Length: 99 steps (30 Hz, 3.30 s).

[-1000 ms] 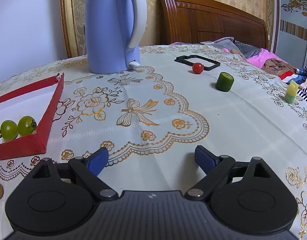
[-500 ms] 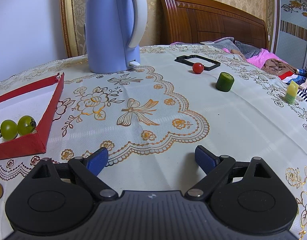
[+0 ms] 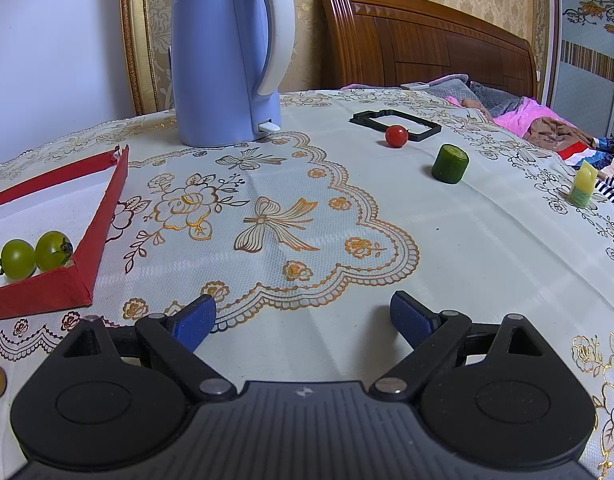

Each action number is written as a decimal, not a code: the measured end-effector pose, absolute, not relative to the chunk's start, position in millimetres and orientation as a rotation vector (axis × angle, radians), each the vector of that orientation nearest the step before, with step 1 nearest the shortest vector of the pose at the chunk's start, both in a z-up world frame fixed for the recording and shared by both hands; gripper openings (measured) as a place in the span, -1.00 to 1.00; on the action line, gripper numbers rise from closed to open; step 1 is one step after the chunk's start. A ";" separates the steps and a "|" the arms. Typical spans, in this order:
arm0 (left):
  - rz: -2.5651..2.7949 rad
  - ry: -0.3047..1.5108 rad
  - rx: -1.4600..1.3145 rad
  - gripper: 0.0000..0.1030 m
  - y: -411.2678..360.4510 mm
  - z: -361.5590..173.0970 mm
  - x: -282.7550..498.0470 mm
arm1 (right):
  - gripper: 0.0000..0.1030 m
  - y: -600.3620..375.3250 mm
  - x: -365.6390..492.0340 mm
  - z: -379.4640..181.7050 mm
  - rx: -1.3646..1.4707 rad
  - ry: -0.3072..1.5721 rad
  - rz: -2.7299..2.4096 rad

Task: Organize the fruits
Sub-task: 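Lower the dark cylinder into the tray and open the left tool, then withdraw the left tool from the tray, then grasp the small yellow-brown fruit with the right tool and carry it over the tray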

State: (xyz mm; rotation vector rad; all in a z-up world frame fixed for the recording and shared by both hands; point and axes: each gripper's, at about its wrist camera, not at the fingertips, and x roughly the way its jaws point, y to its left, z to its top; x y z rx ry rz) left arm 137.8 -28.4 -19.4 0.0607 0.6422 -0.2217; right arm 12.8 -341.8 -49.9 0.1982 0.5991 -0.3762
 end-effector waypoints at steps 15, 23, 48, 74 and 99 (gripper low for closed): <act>-0.181 0.587 0.084 0.48 -22.4 -21.0 121.2 | 0.84 -341.9 13.0 -50.2 0.202 0.597 -0.375; -0.133 0.525 0.037 0.53 1.3 -8.4 92.5 | 0.85 -342.2 12.7 -50.1 0.205 0.596 -0.373; 0.008 0.656 -0.022 0.98 107.1 -37.2 62.5 | 0.85 -344.2 10.5 -50.3 0.212 0.591 -0.366; 0.009 0.666 -0.004 1.00 104.1 -38.2 63.5 | 0.03 -187.9 -16.4 -39.1 -0.084 0.514 0.162; 0.009 0.666 -0.005 1.00 104.5 -38.3 63.4 | -0.50 -190.4 24.6 3.6 -0.048 0.435 0.171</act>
